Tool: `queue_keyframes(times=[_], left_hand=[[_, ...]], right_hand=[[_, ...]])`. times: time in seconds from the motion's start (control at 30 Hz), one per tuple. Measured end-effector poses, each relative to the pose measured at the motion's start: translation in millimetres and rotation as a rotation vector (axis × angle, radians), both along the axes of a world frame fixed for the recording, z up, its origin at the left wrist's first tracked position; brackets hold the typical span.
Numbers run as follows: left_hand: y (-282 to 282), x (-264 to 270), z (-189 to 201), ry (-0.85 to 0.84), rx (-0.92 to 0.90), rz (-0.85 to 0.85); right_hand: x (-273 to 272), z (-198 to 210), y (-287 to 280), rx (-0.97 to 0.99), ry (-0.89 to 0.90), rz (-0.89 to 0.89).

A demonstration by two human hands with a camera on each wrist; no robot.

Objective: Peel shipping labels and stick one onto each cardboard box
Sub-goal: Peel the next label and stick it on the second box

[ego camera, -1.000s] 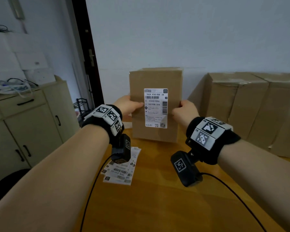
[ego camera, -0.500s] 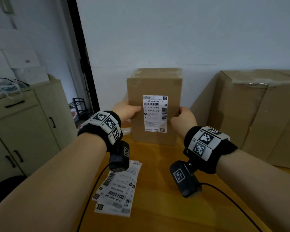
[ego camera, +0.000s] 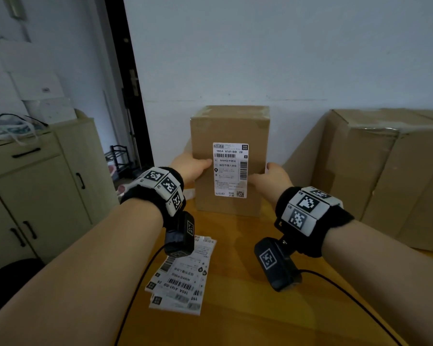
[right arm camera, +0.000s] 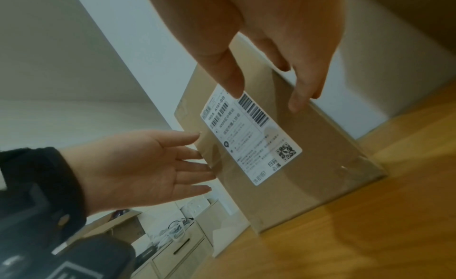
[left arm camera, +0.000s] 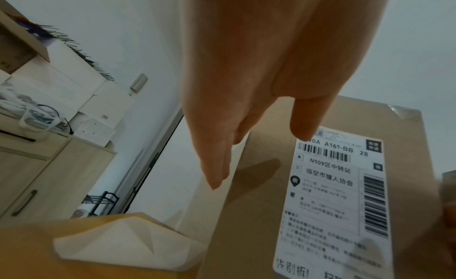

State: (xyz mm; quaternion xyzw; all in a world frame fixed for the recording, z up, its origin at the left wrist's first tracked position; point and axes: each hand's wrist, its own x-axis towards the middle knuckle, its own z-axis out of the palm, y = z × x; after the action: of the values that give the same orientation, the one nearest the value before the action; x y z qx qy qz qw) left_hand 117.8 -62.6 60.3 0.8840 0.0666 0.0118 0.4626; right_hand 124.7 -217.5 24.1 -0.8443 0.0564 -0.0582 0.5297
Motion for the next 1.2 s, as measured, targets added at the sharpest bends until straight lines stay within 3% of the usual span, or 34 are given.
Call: queue_keyframes(times=[0.2, 0.37, 0.47, 0.57, 0.87, 1.2], left_hand=[[10.4, -34.4, 0.3, 0.023, 0.168, -0.005], [33.8, -74.2, -15.8, 0.286, 0.37, -0.2], [43.5, -97.8, -26.6, 0.342, 0.592, -0.23], [49.8, -111.6, -40.4, 0.369, 0.721, -0.279], [54.9, -116.8, -65.4, 0.322, 0.72, -0.287], [56.6, -114.1, -67.4, 0.3, 0.711, -0.307]], right_hand=[[-35.8, 1.1, 9.8, 0.021, 0.05, 0.086], [-65.7, -9.5, 33.2, 0.066, 0.243, 0.226], [-78.1, -16.9, 47.0, -0.076, 0.358, 0.29], [-83.1, -22.1, 58.5, -0.202, 0.328, 0.358], [-82.7, -24.7, 77.9, -0.346, 0.347, 0.395], [-74.8, -27.3, 75.0, -0.408, 0.305, 0.223]])
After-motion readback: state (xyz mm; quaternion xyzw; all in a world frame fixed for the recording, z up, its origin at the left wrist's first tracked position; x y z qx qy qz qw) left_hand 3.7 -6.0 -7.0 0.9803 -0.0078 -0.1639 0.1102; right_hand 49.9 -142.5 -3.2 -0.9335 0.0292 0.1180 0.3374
